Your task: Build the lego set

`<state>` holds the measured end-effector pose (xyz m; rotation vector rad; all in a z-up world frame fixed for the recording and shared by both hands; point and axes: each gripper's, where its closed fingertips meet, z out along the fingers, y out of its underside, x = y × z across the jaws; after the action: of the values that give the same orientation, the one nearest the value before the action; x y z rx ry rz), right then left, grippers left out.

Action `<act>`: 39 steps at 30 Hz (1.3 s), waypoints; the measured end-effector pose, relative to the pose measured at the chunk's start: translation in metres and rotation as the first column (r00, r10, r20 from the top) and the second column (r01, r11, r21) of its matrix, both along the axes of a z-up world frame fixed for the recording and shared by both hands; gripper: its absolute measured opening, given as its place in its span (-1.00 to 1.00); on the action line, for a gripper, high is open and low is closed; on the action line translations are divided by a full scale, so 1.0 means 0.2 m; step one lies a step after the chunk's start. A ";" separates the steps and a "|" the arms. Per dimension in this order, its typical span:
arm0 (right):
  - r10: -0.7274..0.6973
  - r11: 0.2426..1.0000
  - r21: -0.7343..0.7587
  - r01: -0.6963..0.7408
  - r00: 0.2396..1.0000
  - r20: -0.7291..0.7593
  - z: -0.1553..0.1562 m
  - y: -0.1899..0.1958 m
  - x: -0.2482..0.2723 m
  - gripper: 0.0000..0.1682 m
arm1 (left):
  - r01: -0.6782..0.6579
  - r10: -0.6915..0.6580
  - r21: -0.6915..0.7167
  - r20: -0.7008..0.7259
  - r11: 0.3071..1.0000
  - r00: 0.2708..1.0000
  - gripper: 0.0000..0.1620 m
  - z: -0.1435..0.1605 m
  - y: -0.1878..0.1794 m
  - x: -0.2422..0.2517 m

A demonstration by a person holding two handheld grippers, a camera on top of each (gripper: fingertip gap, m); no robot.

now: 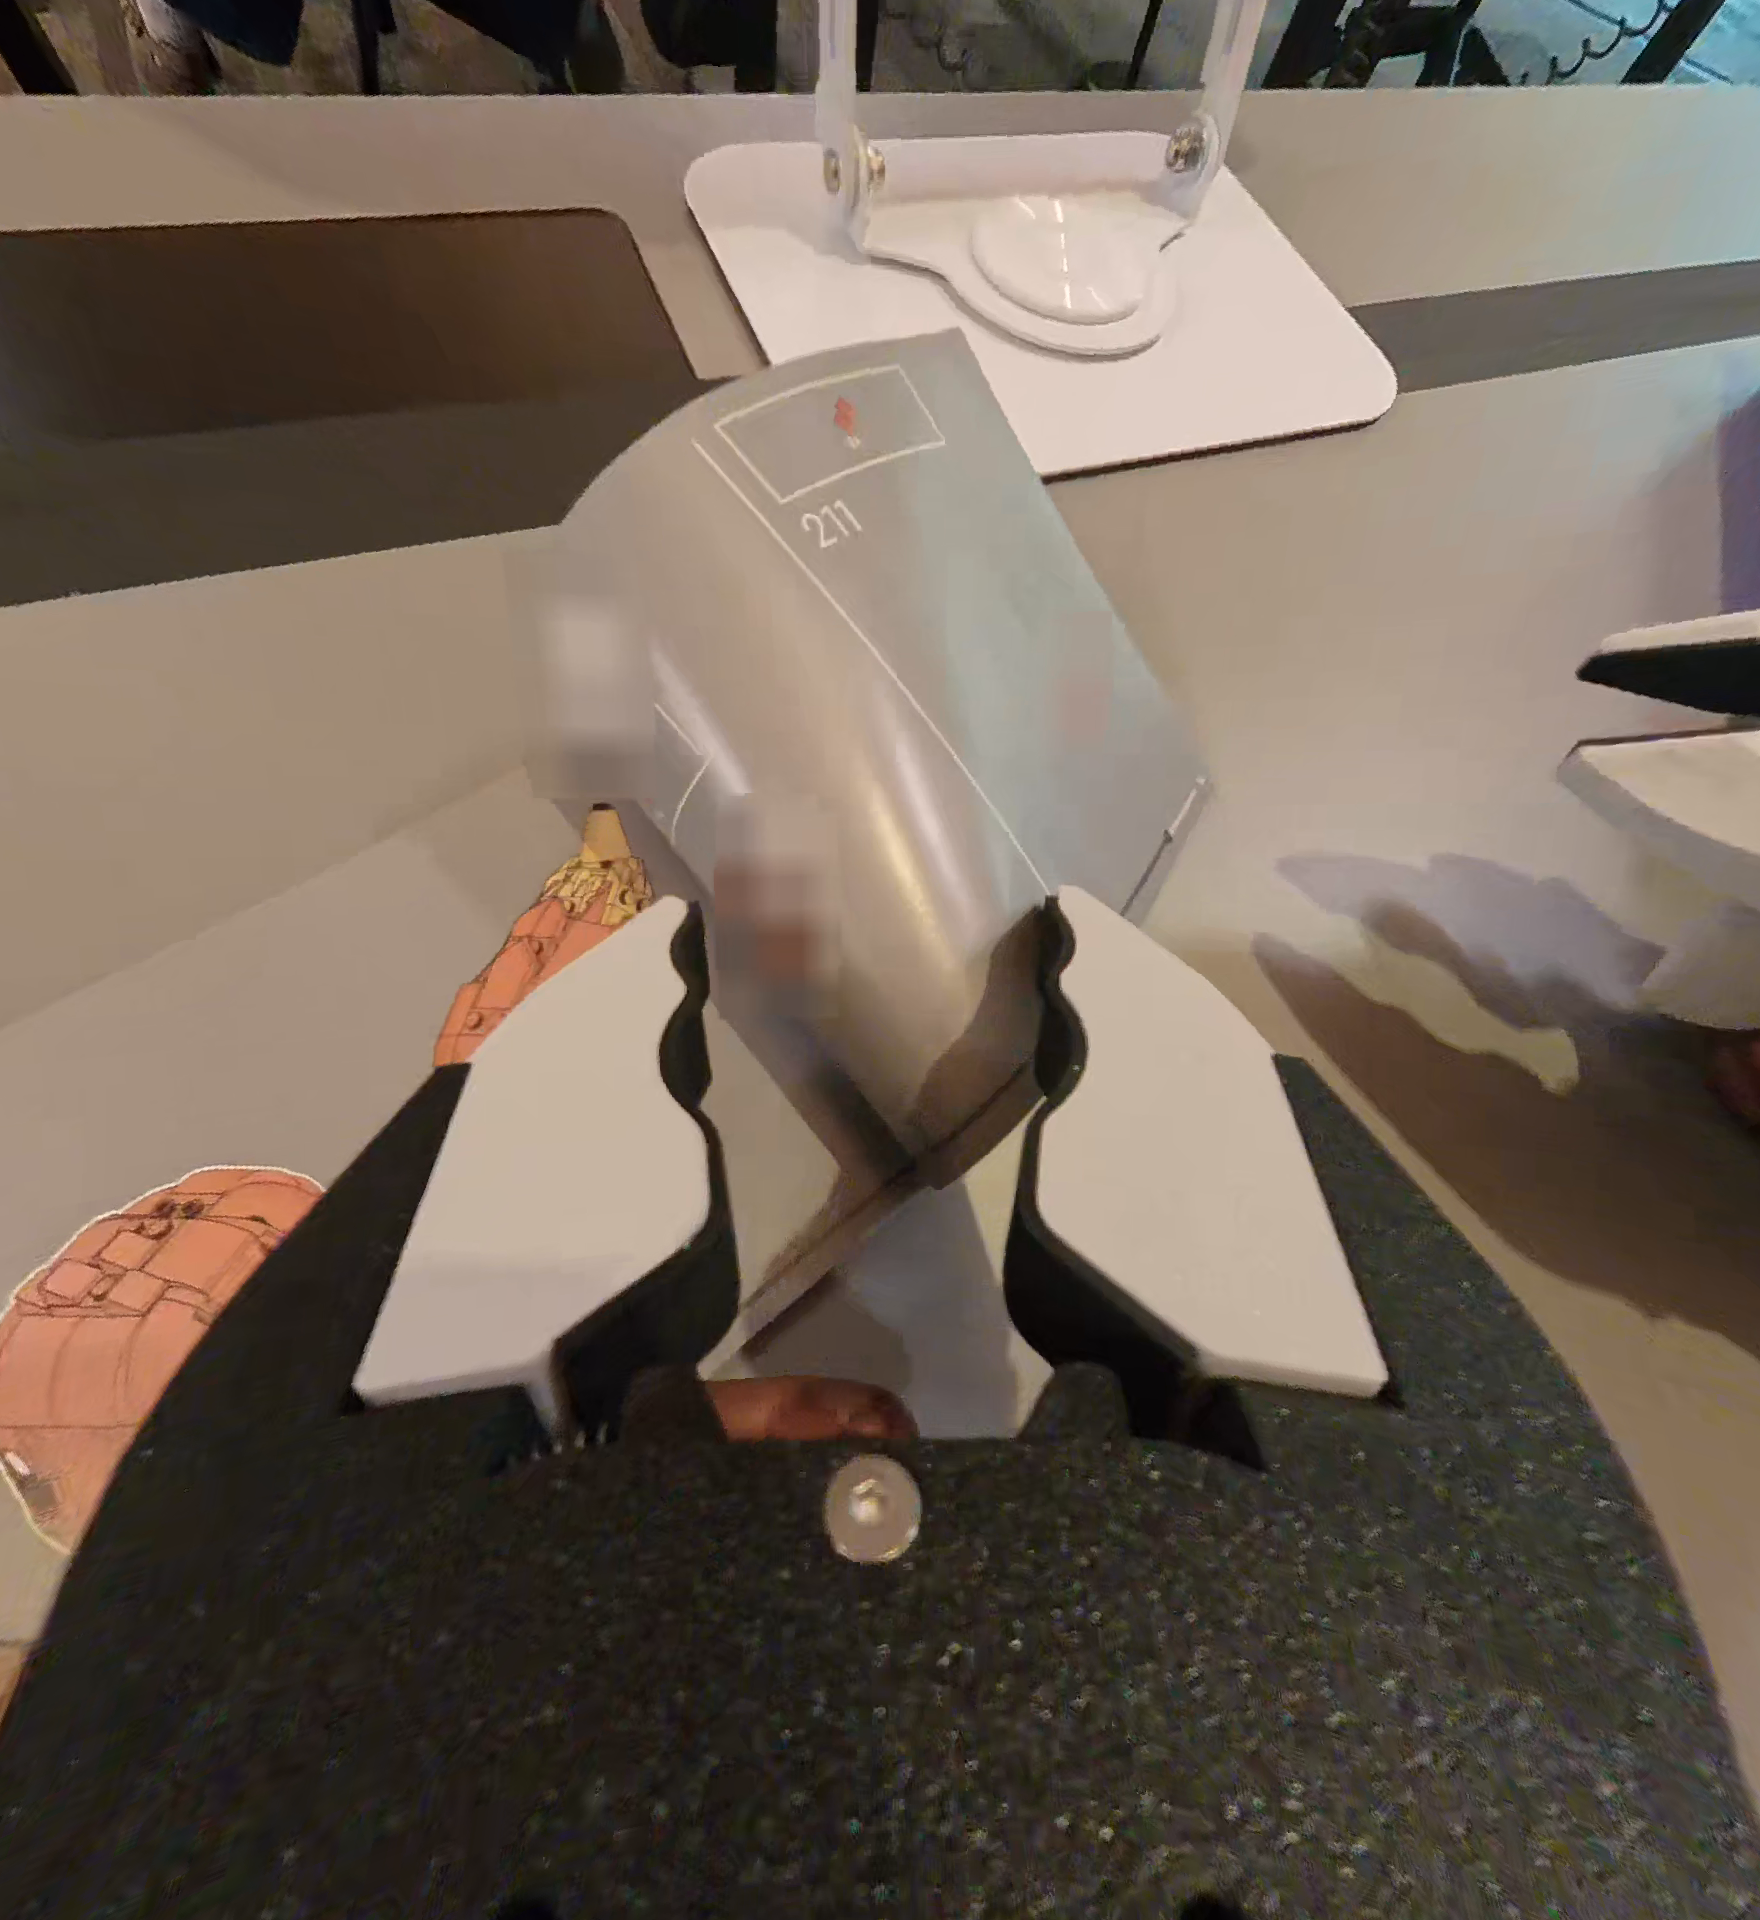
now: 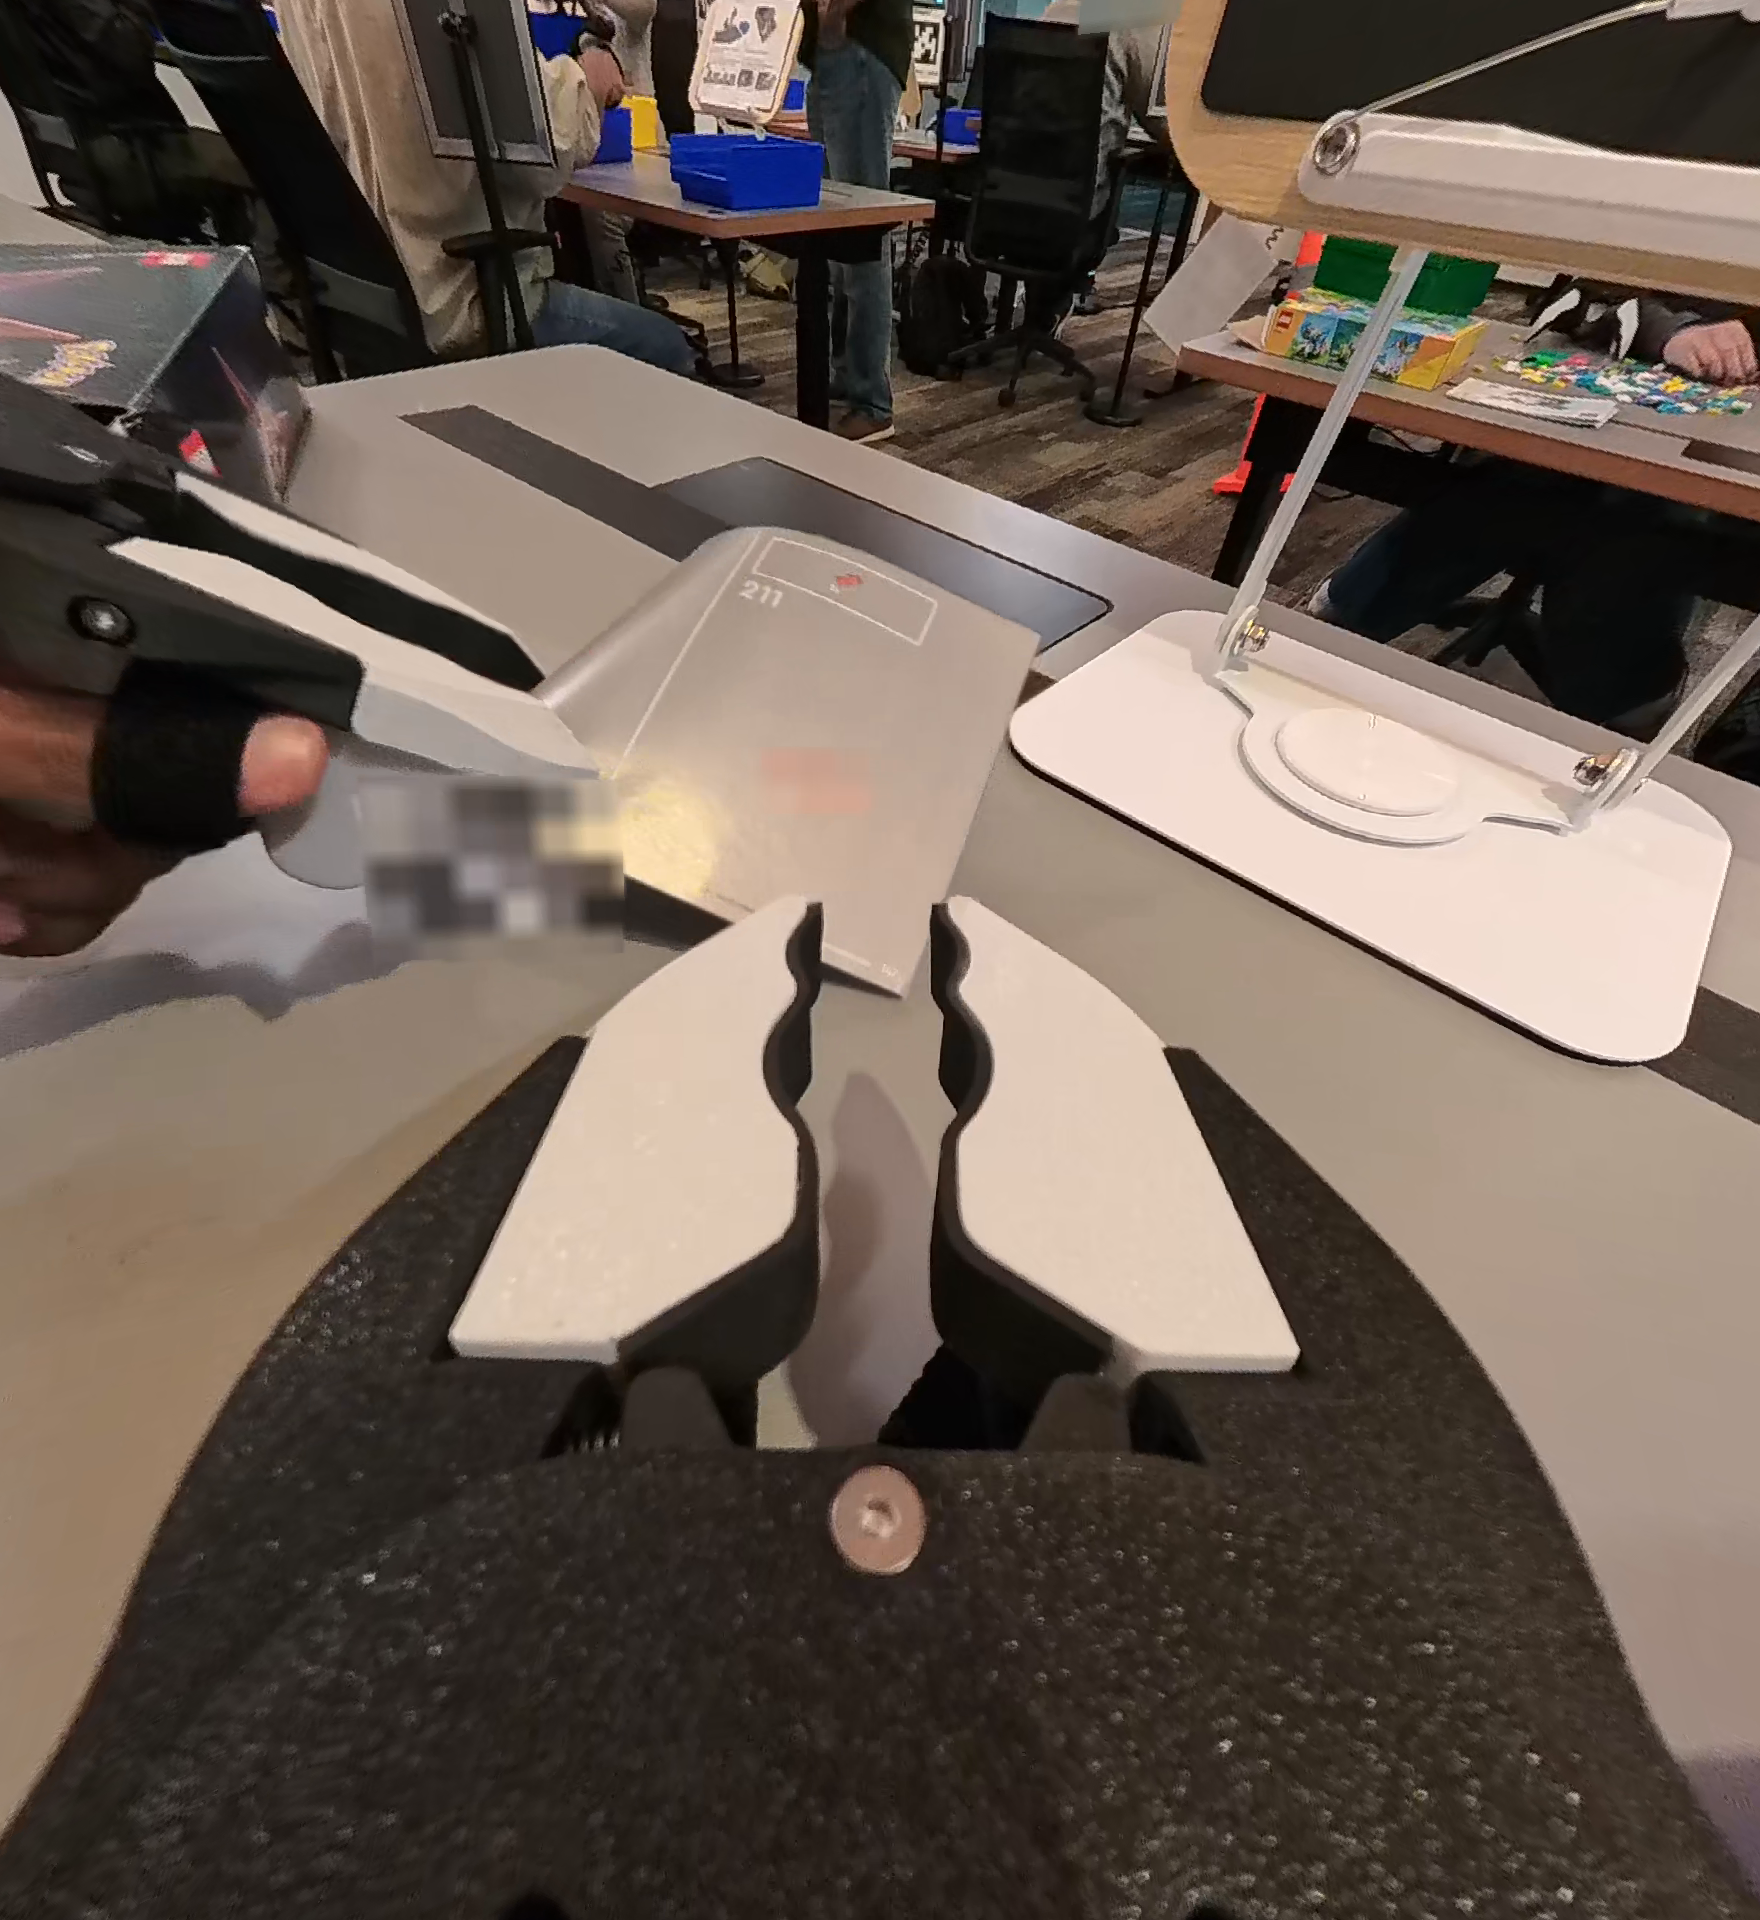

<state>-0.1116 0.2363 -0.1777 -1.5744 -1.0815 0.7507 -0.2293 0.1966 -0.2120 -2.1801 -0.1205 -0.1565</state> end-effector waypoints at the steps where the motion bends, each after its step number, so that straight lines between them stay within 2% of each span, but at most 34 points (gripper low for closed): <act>1: 0.000 1.000 0.000 0.000 1.000 0.000 0.00 0.00 0.00 -0.77 | -0.001 0.001 0.001 0.018 1.000 1.000 -0.25 0.00 0.00 0.00; 15: 0.006 1.000 -0.011 -0.006 1.000 0.001 0.00 0.00 0.00 -0.77 | 0.006 -0.013 0.042 0.173 0.999 0.985 -0.40 0.05 -0.04 -0.01; 21: 0.009 1.000 -0.012 -0.008 1.000 0.004 -0.01 0.00 0.00 -0.77 | 0.001 -0.013 0.053 0.235 0.999 0.972 -0.55 0.05 -0.04 -0.03; 26: 0.017 0.999 -0.028 -0.017 1.000 0.008 -0.01 0.00 -0.01 -0.76 | 0.025 -0.034 0.041 0.229 0.999 0.973 -0.54 0.02 -0.04 -0.01; 34: 0.030 0.997 -0.074 -0.028 0.999 0.023 -0.03 0.01 -0.01 -0.74 | 0.036 -0.039 0.020 0.129 0.999 0.991 -0.52 0.01 -0.04 -0.03; 39: 0.041 0.999 0.027 -0.044 0.992 0.122 -0.06 0.01 -0.01 -0.71 | 0.029 -0.032 0.022 0.119 0.999 0.992 -0.52 0.02 -0.06 -0.05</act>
<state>-0.1131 0.2375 -0.1900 -1.5926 -1.2132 0.6707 -0.2388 0.1855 -0.2081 -2.1524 -0.1529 -0.3046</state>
